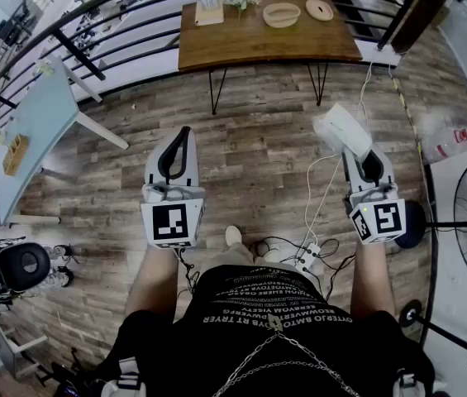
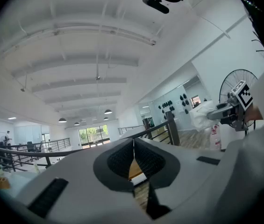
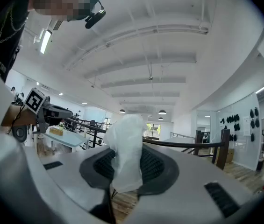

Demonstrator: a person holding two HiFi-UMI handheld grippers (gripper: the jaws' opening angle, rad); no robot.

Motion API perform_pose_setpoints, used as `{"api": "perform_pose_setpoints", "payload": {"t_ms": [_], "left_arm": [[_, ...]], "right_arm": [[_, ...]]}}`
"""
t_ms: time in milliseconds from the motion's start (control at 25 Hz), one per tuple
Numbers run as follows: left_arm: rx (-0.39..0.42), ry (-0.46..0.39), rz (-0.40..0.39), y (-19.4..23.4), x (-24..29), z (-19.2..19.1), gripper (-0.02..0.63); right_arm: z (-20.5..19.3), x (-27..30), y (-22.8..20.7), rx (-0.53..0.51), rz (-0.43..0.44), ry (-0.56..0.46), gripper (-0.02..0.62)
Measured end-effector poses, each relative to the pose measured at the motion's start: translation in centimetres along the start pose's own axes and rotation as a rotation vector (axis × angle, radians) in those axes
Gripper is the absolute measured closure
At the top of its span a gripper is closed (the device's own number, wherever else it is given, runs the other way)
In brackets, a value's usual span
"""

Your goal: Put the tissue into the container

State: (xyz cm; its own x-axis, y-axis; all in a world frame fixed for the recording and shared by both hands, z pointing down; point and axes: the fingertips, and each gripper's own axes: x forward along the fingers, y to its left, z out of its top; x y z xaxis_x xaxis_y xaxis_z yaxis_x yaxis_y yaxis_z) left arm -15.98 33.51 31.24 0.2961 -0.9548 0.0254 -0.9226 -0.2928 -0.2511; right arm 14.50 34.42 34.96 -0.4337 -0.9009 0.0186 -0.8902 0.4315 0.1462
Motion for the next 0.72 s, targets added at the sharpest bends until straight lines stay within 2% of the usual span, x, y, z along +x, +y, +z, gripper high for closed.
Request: {"api": "perform_pose_setpoints", "payload": {"t_ms": [200, 480, 720], "left_arm": [[-0.021, 0.006, -0.005, 4.3, -1.0, -1.6, 0.577], [-0.053, 0.028, -0.048, 8.3, -2.0, -5.9, 0.577], [-0.087, 0.023, -0.096, 8.8, -0.7, -7.7, 0.577]], "right_arm": [[0.3, 2.6, 3.7, -0.001, -0.021, 0.008, 0.485], [1.5, 5.2, 8.4, -0.014, -0.036, -0.003, 0.485], [1.8, 6.5, 9.2, 0.02, -0.028, -0.005, 0.483]]}}
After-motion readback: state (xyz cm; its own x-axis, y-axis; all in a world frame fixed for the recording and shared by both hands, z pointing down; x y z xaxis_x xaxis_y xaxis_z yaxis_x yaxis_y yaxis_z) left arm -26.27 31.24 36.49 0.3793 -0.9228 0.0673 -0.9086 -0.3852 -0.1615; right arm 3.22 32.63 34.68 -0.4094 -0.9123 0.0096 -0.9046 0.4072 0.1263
